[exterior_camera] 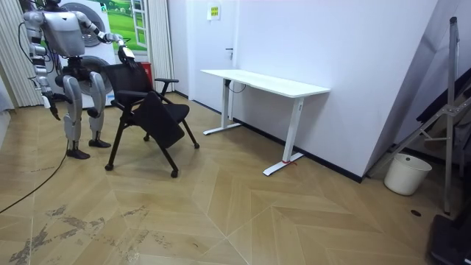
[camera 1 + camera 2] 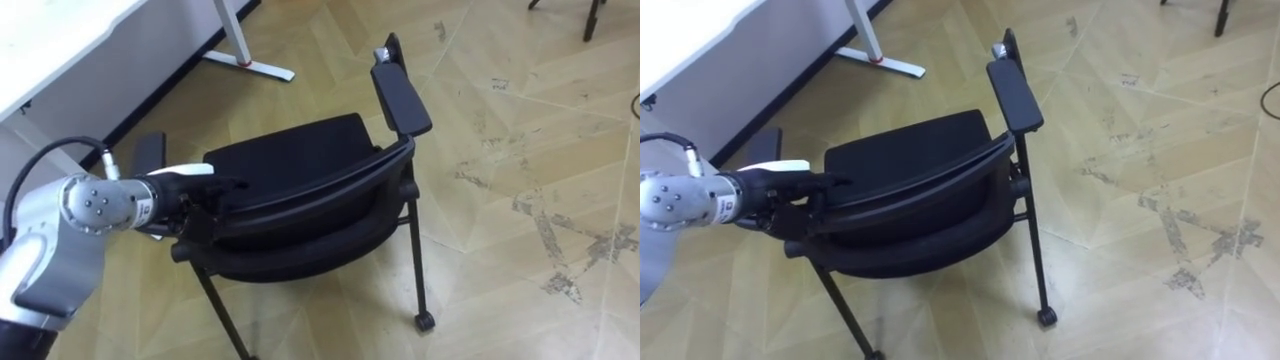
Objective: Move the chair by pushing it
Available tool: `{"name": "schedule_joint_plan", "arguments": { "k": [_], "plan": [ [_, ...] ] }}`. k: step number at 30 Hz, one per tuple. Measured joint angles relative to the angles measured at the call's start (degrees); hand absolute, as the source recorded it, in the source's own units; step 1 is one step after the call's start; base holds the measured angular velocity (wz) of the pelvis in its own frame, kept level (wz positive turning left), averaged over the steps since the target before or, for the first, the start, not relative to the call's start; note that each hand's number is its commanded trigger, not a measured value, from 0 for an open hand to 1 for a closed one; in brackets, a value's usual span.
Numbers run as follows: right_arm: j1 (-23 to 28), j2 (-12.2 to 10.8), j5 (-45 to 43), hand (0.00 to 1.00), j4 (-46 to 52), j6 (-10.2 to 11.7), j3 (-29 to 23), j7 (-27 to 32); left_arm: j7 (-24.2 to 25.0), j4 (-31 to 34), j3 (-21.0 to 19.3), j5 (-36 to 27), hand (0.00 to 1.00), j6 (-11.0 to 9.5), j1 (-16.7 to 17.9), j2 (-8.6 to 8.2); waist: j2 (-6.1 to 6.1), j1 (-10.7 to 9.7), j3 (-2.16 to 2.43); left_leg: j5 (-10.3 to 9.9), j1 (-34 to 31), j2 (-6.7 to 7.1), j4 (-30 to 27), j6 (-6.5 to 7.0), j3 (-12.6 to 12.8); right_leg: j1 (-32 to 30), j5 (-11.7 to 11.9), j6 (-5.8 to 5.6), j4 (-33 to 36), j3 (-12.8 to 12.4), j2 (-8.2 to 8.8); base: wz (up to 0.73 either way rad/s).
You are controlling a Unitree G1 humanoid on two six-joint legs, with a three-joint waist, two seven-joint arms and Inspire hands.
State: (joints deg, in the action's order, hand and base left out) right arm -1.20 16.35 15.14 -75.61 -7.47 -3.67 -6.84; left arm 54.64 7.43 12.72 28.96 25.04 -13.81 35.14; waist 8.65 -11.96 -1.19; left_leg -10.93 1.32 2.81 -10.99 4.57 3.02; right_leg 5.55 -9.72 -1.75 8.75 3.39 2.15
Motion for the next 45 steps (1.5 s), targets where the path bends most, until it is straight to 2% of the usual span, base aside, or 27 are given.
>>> {"name": "schedule_joint_plan", "arguments": {
  "k": [8, 10, 12, 15, 24, 28, 30, 36, 40, 45],
  "plan": [
    [0.0, 0.1, 0.0, 0.0, -0.2, 1.0, -0.1, -2.2, 7.2, 9.4, 1.6, -0.1, 0.0, -0.8, 0.0, 2.18, 0.42, 1.5, 0.19, 0.0, -0.2, -0.04, -0.3, -0.05, -0.2, 0.0, 0.0, 0.0, 0.0, 0.0, 0.0, 0.02],
    [0.0, 0.1, -0.2, 0.0, -0.2, 1.5, -0.7, -2.5, 7.5, 11.1, 1.5, -0.2, 0.0, -0.9, 0.0, 2.58, 0.62, 1.6, 0.31, -0.1, -0.8, 0.01, -0.6, -0.04, -0.6, -0.2, 0.0, 0.0, 0.0, 0.1, 0.01, 0.08],
    [0.1, 0.1, 0.0, 0.0, -0.2, 1.8, -1.9, -2.9, 8.6, 14.2, 1.4, -1.4, 0.0, -1.3, 0.0, 4.25, 0.77, 2.2, 0.42, -0.1, -1.2, 0.02, -0.9, -0.03, -0.7, -0.5, 0.0, 0.0, 0.0, 0.8, 0.05, 0.05],
    [0.6, 0.4, 0.1, 0.0, -0.3, 1.9, -2.3, -2.8, 9.8, 17.3, 0.7, -2.6, 0.0, -1.9, 0.0, 5.31, 1.19, 3.1, 0.68, -0.1, -1.2, 0.02, -1.0, -0.03, -0.9, -0.3, 0.0, 0.0, 0.0, 1.4, 0.11, 0.05],
    [3.1, 1.0, 0.1, 0.0, -0.7, 2.5, -2.8, -2.6, 12.4, 23.7, -2.1, -2.6, 0.0, -2.6, -0.2, 10.95, 1.47, 6.1, 0.8, -0.1, -1.0, 0.04, -1.3, -0.05, -0.9, 0.2, 0.0, 0.0, 0.0, 1.6, 0.18, 0.0],
    [3.2, 1.0, 0.3, 0.0, -0.6, 2.5, -2.7, -2.5, 13.6, 24.6, -2.6, -2.7, 0.0, -2.6, -0.3, 11.82, 1.47, 6.2, 0.8, -0.1, -1.4, 0.1, -1.8, -0.05, -1.3, 0.3, 0.0, 0.0, 0.0, 2.3, 0.23, 0.06],
    [3.2, 1.1, 0.4, 0.0, -0.6, 2.5, -2.7, -2.5, 14.1, 25.8, -2.6, -4.7, 0.0, -2.6, -0.6, 13.25, 1.53, 6.2, 0.84, -0.1, -1.8, 0.14, -2.2, -0.04, -1.6, 0.0, 0.0, 0.0, 0.0, 2.9, 0.29, 0.08],
    [3.1, 1.1, 0.4, 0.0, -0.7, 2.7, -2.6, -1.9, 14.2, 25.9, -2.6, -4.6, 0.0, -3.1, -0.9, 13.29, 1.69, 6.2, 0.84, -0.1, -1.5, 0.12, -2.2, -0.04, -1.5, 0.2, 0.0, 0.0, 0.1, 2.7, 0.27, 0.0],
    [3.1, 1.2, 0.3, 0.0, -0.7, 2.7, -2.7, -1.8, 13.4, 25.8, -3.1, -4.7, 0.0, -4.2, -1.0, 13.28, 1.28, 6.1, 0.53, -0.1, -1.5, 0.09, -2.2, -0.05, -1.5, 0.2, 0.0, 0.0, 0.0, 2.7, 0.23, 0.0],
    [4.3, 1.4, 0.3, 0.0, -0.6, 2.7, -3.3, -1.7, 12.5, 22.9, -6.2, -2.9, 0.0, -4.6, -1.1, 13.25, 0.74, 6.1, 0.14, -0.1, -1.5, -0.02, -1.9, -0.14, -1.5, 0.0, 0.0, 0.01, 0.0, 1.8, -0.03, -0.03]
  ]
}}
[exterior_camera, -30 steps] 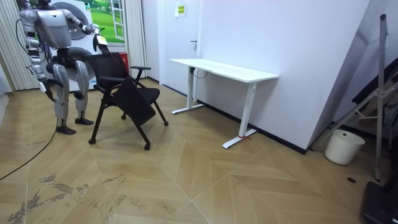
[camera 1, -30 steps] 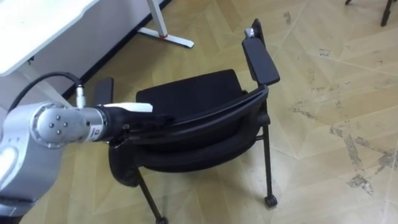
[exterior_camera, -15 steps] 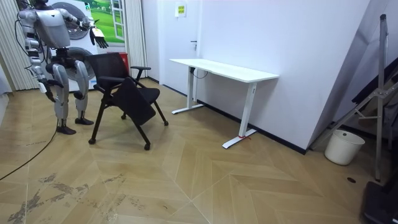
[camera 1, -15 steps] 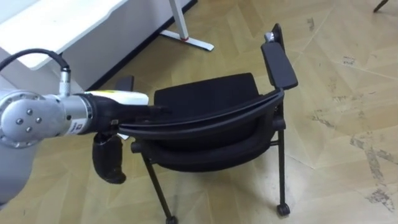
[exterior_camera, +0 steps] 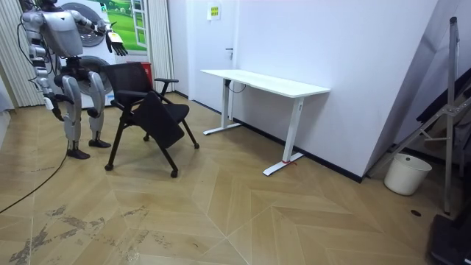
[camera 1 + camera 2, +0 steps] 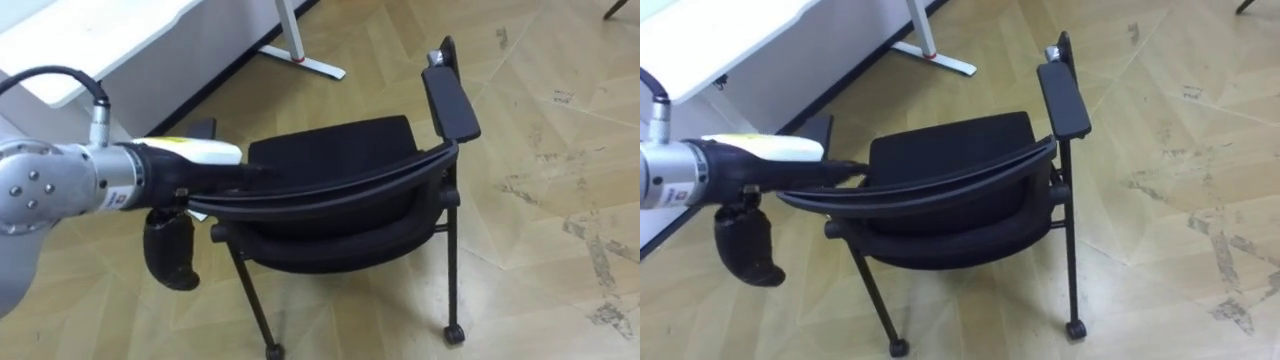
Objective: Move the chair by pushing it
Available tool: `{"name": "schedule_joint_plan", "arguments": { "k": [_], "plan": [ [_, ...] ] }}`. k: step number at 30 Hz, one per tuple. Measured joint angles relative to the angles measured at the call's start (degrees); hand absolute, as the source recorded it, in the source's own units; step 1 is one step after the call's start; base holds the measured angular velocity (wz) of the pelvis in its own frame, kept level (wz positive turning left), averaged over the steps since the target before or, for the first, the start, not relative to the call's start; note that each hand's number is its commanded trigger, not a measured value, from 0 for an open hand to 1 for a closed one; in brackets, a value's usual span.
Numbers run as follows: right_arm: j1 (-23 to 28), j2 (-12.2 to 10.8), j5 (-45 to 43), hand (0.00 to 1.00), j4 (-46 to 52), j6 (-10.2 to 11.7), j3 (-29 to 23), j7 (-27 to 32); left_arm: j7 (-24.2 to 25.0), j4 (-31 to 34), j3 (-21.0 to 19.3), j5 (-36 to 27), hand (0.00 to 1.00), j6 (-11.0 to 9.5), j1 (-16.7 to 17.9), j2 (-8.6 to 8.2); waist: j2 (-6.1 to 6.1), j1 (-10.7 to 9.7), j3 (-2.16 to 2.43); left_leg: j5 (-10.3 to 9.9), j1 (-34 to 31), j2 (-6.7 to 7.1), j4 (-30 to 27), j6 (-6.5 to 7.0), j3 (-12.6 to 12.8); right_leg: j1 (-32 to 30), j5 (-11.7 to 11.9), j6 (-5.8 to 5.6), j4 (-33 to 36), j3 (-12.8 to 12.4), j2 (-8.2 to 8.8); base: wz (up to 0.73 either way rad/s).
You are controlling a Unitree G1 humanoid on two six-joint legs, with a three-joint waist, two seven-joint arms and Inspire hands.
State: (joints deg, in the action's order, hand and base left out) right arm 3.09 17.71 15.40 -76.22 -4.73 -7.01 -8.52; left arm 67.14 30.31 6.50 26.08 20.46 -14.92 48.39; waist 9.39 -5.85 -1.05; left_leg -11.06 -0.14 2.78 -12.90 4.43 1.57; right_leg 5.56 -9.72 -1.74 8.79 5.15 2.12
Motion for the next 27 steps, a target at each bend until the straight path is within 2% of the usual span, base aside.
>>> {"name": "schedule_joint_plan", "arguments": {
  "k": [4, 8, 10, 12, 13, 14, 15, 16, 18, 20, 21, 22, 24, 27],
  "plan": [
    [0.4, 0.0, -0.2, 0.0, -0.6, 0.1, 0.0, 0.4, -2.8, -4.0, 0.0, 3.4, 0.0, -0.5, 0.0, -0.63, -0.33, -0.5, -0.24, -0.1, 0.5, -0.12, 0.3, -0.16, 0.1, 0.3, 0.0, 0.0, 0.0, -0.3, -0.14, -0.03],
    [0.4, 0.0, -0.3, 0.0, -0.5, 0.2, 0.0, 1.8, -7.0, -4.7, 0.0, 9.1, 0.0, -1.0, 0.8, -2.77, -1.25, -1.0, -0.8, -0.1, 0.5, -0.13, 0.7, -0.17, 0.2, -0.1, 0.0, 0.06, 0.0, -0.6, -0.16, -0.01],
    [0.3, 0.0, -0.6, 0.0, -0.5, 0.4, 0.0, 2.5, -9.1, -6.0, 0.0, 11.1, 0.0, -2.0, 1.6, -4.57, -1.6, -1.3, -0.83, -0.1, 0.5, -0.2, 1.0, -0.17, 0.7, -0.5, 0.0, 0.06, 0.1, -0.9, -0.18, -0.1],
    [0.0, -0.5, -1.2, 0.0, 0.2, 0.6, 0.0, 3.5, -12.2, -10.8, 0.0, 14.7, 0.0, -2.2, 2.3, -8.87, -1.74, -1.9, -0.81, -0.1, 0.5, -0.17, 1.1, -0.16, 1.1, -0.6, 0.0, 0.06, 0.1, -1.3, -0.19, -0.11],
    [0.1, -0.7, -1.1, 0.0, 0.2, 0.9, 0.0, 3.8, -13.0, -12.1, 0.0, 15.3, 0.0, -2.2, 2.3, -9.9, -1.62, -2.1, -0.72, -0.1, 0.5, -0.17, 1.1, -0.16, 1.2, -0.6, 0.0, 0.06, 0.1, -1.4, -0.19, -0.07],
    [0.0, -1.3, -0.3, 0.0, 0.4, 1.2, 0.0, 4.3, -14.4, -14.4, 0.0, 15.9, 0.0, -2.2, 2.3, -11.44, -2.08, -2.3, -0.91, -0.1, 0.6, -0.2, 1.1, -0.16, 1.4, -0.7, 0.0, 0.06, 0.1, -1.9, -0.2, -0.09],
    [0.1, -1.9, 0.7, 0.0, 0.4, 1.2, 0.0, 4.7, -15.8, -16.7, 0.1, 16.0, 0.0, -2.2, 2.3, -12.58, -2.55, -2.5, -0.84, -0.1, 0.6, -0.23, 1.1, -0.16, 1.5, -0.7, 0.0, 0.06, 0.0, -1.9, -0.22, -0.08],
    [0.1, -2.1, 1.1, 0.0, 0.3, 1.3, 0.0, 4.7, -16.6, -17.8, 0.1, 16.0, 0.0, -2.2, 2.4, -13.16, -2.79, -2.7, -0.78, -0.1, 0.6, -0.24, 1.2, -0.17, 1.5, -0.7, 0.0, 0.06, 0.0, -2.0, -0.23, 0.0],
    [0.2, -2.4, 1.3, 0.0, 0.3, 1.3, 0.0, 5.3, -20.7, -22.2, 0.1, 16.1, 0.0, -2.3, 4.0, -15.58, -3.38, -3.6, -0.4, -0.1, 0.9, -0.22, 1.4, -0.16, 1.6, -0.6, 0.0, 0.06, 0.0, -2.2, -0.23, -0.02],
    [0.3, -2.8, 1.4, 0.0, 0.3, 1.5, 0.0, 6.6, -23.3, -25.1, 0.4, 16.3, 0.0, -2.2, 4.7, -17.53, -3.87, -4.1, -0.21, -0.1, 0.9, -0.19, 1.4, -0.16, 1.6, -0.6, 0.0, 0.06, 0.0, -2.2, -0.21, 0.0],
    [0.5, -3.1, 1.5, 0.0, 0.3, 1.5, 0.0, 7.1, -25.1, -26.3, 0.4, 16.4, 0.0, -2.2, 5.6, -18.79, -4.19, -4.8, -0.15, -0.1, 0.9, -0.19, 1.3, -0.16, 1.6, -0.6, 0.0, 0.06, 0.1, -2.2, -0.22, 0.0],
    [0.6, -3.2, 1.6, 0.0, 0.4, 1.5, 0.0, 7.2, -26.1, -27.0, 0.5, 16.4, 0.0, -2.2, 6.1, -19.3, -4.3, -5.0, -0.07, -0.1, 0.9, -0.19, 1.3, -0.16, 1.6, -0.6, 0.0, 0.06, 0.1, -2.3, -0.22, -0.04],
    [0.8, -3.5, 1.6, 0.0, 0.8, 1.5, 0.0, 7.5, -30.2, -30.9, 0.5, 17.1, 0.0, -2.6, 6.4, -22.13, -4.68, -5.1, -0.09, -0.1, 1.3, -0.32, 1.4, -0.16, 2.4, -0.7, 0.0, 0.06, 0.0, -3.3, -0.28, -0.16],
    [0.5, -3.8, 2.0, 0.0, 1.1, 1.5, 0.0, 7.9, -33.8, -33.1, 1.0, 17.4, 0.0, -2.6, 6.4, -23.47, -4.8, -6.0, -0.04, -0.1, 1.4, -0.42, 1.6, -0.16, 3.0, -0.8, 0.0, 0.06, 0.0, -3.5, -0.31, -0.13]
  ]
}}
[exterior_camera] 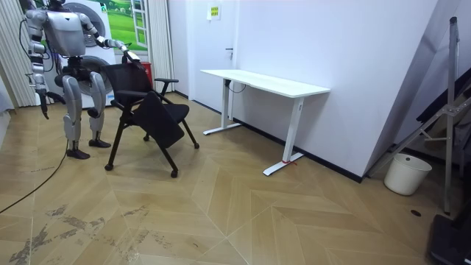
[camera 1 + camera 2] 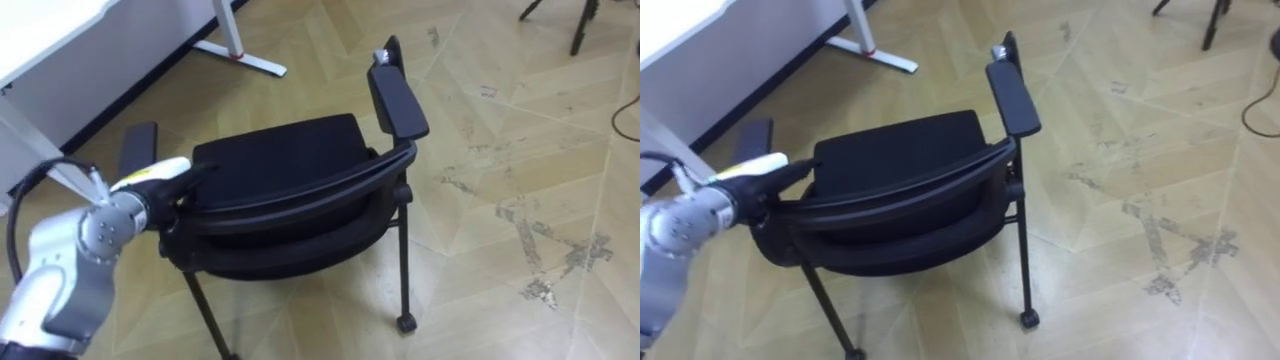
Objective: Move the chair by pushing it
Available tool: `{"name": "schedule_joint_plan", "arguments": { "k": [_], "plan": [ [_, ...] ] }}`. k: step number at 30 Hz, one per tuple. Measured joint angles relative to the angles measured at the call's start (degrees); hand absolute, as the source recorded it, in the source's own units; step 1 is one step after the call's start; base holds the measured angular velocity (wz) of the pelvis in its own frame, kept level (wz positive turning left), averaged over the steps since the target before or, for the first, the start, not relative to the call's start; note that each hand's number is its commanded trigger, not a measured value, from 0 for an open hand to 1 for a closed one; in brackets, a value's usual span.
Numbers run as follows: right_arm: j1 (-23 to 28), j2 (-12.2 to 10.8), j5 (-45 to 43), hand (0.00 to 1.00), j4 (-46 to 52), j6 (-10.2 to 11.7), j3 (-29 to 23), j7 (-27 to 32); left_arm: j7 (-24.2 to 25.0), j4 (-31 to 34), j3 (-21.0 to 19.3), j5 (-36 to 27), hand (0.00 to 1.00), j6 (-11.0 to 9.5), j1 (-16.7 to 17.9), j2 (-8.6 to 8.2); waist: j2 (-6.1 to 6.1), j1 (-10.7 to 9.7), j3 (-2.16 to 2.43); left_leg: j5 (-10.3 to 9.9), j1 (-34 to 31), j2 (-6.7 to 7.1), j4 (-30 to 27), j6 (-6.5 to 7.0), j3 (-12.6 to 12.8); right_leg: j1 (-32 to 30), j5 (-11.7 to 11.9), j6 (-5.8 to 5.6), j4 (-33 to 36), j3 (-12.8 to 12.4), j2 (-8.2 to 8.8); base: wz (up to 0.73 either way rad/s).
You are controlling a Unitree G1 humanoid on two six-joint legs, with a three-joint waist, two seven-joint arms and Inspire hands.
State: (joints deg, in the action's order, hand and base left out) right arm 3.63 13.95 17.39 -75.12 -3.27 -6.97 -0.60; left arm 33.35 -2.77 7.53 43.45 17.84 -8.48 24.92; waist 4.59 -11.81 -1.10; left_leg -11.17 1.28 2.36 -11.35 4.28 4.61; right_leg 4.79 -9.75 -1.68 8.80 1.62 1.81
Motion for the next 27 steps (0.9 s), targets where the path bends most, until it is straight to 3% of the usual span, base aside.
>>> {"name": "schedule_joint_plan", "arguments": {
  "k": [2, 6, 9, 10, 11, 12, 27],
  "plan": [
    [0.0, 0.0, 0.0, 0.0, 0.1, 0.0, 0.0, 0.4, -0.8, -1.0, 0.7, 0.0, 0.0, 0.0, 0.0, -0.1, -0.21, -0.7, -0.04, 0.0, 0.3, -0.02, 0.0, 0.0, 0.1, 0.2, 0.0, 0.0, 0.0, 0.0, 0.0, -0.05],
    [-0.2, -0.1, -0.1, 0.0, 0.3, -0.2, 0.1, 0.8, -1.9, -3.4, 2.0, 0.3, 0.0, 0.0, 0.0, -0.43, -0.14, -2.0, 0.36, 0.0, 0.7, -0.04, 0.0, 0.01, 0.3, 0.3, 0.0, 0.01, 0.2, 0.0, 0.01, -0.01],
    [-0.6, -0.2, 0.0, 0.0, 0.2, -0.2, 0.4, 1.1, -3.3, -4.1, 4.3, 2.2, 0.0, -0.2, 0.0, -0.53, -0.17, -2.4, 0.34, 0.0, 1.0, -0.04, 0.0, 0.02, 0.4, 0.6, 0.0, 0.02, 0.2, 0.0, 0.03, -0.01],
    [-0.6, -0.2, -0.1, 0.0, 0.1, -0.2, 0.6, 1.3, -3.5, -4.3, 4.7, 2.6, 0.4, -0.2, 0.0, -0.55, -0.19, -2.5, 0.33, 0.0, 1.0, -0.04, 0.1, 0.02, 0.4, 0.8, 0.0, 0.02, 0.2, 0.0, 0.04, 0.06],
    [-0.7, -0.2, -0.2, 0.0, 0.1, -0.3, 0.7, 1.4, -4.0, -4.6, 5.4, 3.5, 0.93, -0.2, 0.0, -0.65, -0.21, -2.9, 0.31, 0.0, 1.1, 0.03, 0.2, 0.02, 0.2, 1.3, 0.0, 0.02, 0.0, 0.1, 0.06, 0.07],
    [-0.7, -0.2, -0.2, 0.0, 0.1, -0.4, 0.7, 1.5, -4.3, -4.8, 6.1, 3.6, 1.0, -0.1, 0.0, -0.77, -0.2, -3.0, 0.31, 0.0, 1.2, 0.07, 0.3, 0.02, 0.1, 1.5, 0.0, 0.02, 0.0, 0.1, 0.07, 0.06],
    [-2.8, -0.3, -2.0, 0.0, 0.0, -0.5, 1.2, 1.3, -7.8, -5.5, 9.5, 6.6, 1.0, -0.8, 0.1, 0.31, -0.27, -3.1, 0.09, 0.0, 1.9, 0.14, 0.6, 0.04, 0.0, 1.7, 0.0, 0.02, -0.2, 0.0, 0.07, 0.0]
  ]
}}
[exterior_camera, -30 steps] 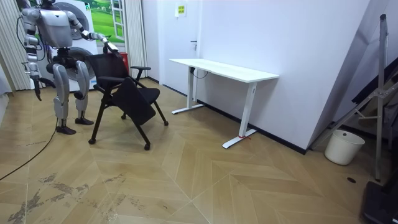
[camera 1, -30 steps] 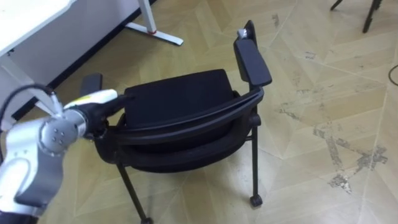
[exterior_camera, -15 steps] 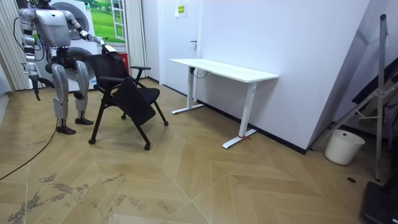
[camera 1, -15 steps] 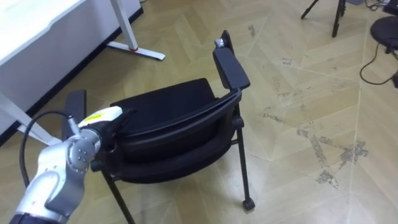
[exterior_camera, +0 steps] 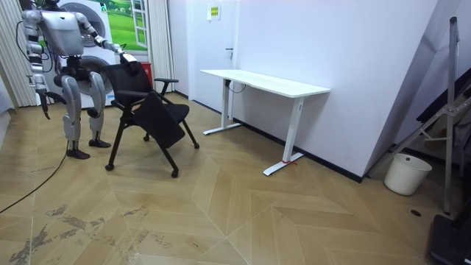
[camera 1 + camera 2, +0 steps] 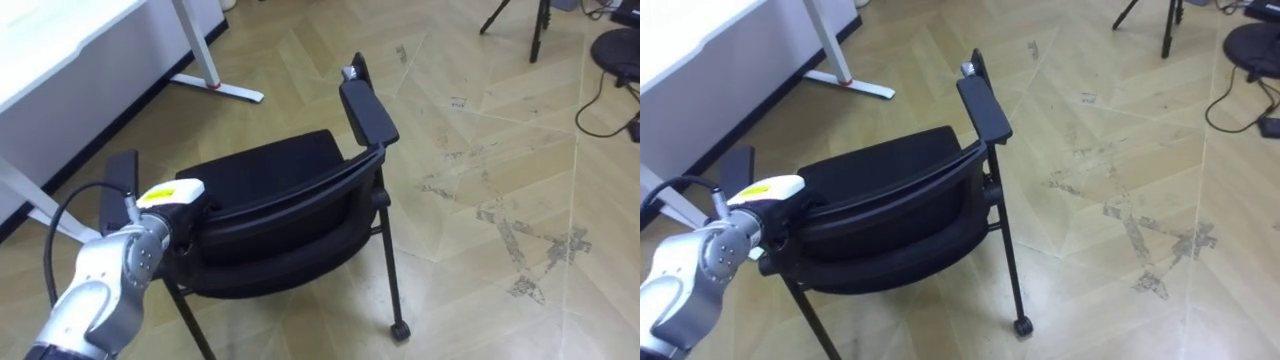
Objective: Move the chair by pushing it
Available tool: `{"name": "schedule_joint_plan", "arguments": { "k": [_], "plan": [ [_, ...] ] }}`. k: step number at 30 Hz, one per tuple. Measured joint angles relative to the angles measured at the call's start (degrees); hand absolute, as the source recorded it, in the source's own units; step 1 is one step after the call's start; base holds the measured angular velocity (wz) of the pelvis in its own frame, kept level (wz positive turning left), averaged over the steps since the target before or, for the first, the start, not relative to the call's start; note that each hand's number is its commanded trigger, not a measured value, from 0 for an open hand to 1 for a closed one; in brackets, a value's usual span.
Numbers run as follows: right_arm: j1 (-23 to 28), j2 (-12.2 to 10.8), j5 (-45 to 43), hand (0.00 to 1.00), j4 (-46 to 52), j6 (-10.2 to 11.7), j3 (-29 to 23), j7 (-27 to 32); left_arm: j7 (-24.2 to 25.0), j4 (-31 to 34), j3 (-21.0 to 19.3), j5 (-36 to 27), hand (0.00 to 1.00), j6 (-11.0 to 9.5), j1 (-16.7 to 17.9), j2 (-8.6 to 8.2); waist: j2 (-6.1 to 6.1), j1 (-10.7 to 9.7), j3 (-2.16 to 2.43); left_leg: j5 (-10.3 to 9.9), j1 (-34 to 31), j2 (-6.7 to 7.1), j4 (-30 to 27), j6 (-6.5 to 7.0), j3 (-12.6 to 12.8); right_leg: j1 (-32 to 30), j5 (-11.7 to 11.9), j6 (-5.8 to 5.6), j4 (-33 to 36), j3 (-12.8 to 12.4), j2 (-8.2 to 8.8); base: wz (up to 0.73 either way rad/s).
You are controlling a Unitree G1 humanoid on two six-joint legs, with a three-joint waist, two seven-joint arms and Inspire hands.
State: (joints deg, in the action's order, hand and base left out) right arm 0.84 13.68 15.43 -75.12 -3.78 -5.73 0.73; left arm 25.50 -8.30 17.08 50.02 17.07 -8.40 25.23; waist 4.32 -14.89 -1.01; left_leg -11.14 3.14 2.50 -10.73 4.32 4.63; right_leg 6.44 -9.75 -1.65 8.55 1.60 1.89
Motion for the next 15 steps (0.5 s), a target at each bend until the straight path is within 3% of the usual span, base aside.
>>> {"name": "schedule_joint_plan", "arguments": {
  "k": [4, 10, 12, 15],
  "plan": [
    [0.0, 0.1, 0.3, 0.0, 0.1, 0.0, 0.0, -0.3, -2.6, 0.2, 0.2, 0.3, 1.0, -1.3, 0.0, -0.29, -0.03, 0.0, -0.06, 0.0, -0.8, -0.01, -0.1, 0.0, 0.1, -0.8, 0.0, 0.0, 0.1, -0.1, 0.0, 0.0],
    [0.4, 0.0, 2.5, 0.0, 0.1, 0.0, -0.1, -0.2, -4.5, 0.5, 0.1, 0.3, 1.0, -2.0, -0.1, -1.31, 0.45, -0.4, 0.25, 0.0, -1.4, -0.1, -0.5, 0.0, 0.1, -1.5, 0.0, 0.01, 0.2, 0.0, -0.05, 0.0],
    [0.3, 0.0, 5.3, 0.0, 0.0, 0.1, -0.3, -0.3, -4.9, 0.6, 0.1, 0.3, 1.0, -2.2, -0.1, -1.36, 0.77, -0.5, 0.47, 0.0, -1.3, -0.12, -0.3, -0.01, 0.3, -1.5, 0.0, 0.01, 0.1, -0.3, -0.07, -0.02],
    [1.0, 0.0, 10.1, 0.0, -0.1, 0.2, -1.1, -0.3, -5.0, 0.6, 0.1, 0.3, 1.0, -2.1, 0.1, -1.22, 0.75, -0.3, 0.38, 0.0, -0.5, -0.25, 0.4, -0.01, 1.4, -1.4, 0.0, 0.01, 0.1, -1.4, -0.18, -0.14]
  ]
}}
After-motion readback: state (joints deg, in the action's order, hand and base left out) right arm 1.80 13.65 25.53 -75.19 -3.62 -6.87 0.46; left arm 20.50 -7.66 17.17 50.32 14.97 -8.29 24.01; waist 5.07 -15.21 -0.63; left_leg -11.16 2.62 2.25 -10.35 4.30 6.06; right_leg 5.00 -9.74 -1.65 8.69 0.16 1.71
